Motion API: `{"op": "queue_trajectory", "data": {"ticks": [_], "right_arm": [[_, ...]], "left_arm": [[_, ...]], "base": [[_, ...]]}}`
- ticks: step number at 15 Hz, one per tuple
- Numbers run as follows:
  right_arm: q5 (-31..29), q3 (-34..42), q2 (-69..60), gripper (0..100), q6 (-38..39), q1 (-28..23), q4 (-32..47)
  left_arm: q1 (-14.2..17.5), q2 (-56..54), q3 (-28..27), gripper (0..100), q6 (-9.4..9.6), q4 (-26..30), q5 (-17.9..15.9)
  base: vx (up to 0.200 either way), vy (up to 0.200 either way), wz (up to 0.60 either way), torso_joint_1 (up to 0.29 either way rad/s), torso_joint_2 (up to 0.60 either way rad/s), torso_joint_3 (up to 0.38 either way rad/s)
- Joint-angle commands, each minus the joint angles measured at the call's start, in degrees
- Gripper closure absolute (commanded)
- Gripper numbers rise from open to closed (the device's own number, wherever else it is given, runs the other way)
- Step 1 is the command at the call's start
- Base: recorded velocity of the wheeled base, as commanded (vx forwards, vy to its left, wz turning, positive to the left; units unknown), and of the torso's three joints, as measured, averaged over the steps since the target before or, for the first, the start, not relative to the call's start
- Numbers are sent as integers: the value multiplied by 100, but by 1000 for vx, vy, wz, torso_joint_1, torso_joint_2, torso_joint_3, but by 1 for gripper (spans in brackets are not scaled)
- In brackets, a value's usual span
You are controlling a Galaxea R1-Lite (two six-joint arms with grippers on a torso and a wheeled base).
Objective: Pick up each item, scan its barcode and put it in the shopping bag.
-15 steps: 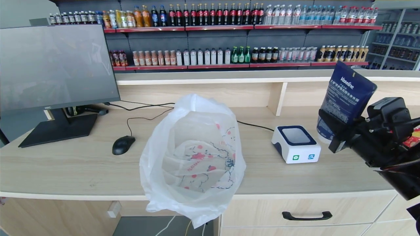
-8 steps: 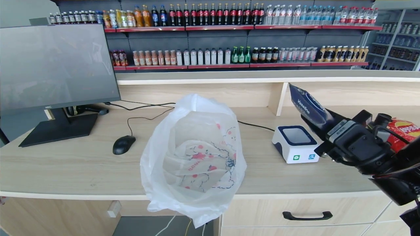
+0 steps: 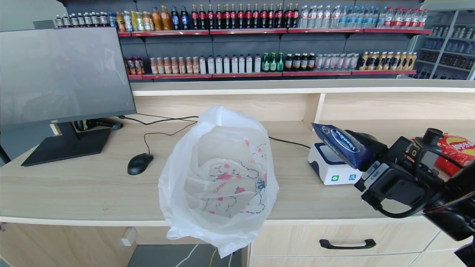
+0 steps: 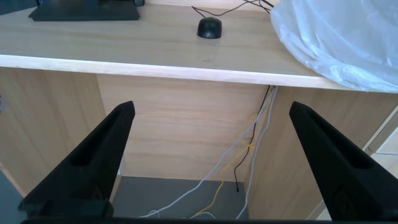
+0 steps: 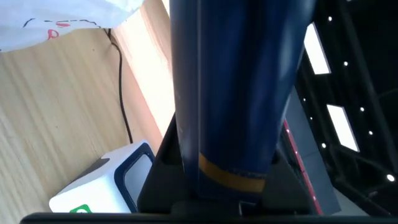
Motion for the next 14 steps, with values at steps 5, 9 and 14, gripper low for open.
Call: {"op": "queue_trajectory", "data": {"ticks": [5, 9, 14], "right_arm": [[63, -68, 166, 100, -409, -210, -6], [63, -77, 263, 100, -593, -263, -6], [344, -578, 728, 100, -901, -298, -6]], "left_arm": [[0, -2, 1, 0, 0, -1, -1], [0, -2, 1, 0, 0, -1, -1], [0, -2, 1, 0, 0, -1, -1]], "base": [[0, 0, 0, 0, 0, 0], [0, 0, 0, 0, 0, 0], [0, 0, 0, 0, 0, 0]]}}
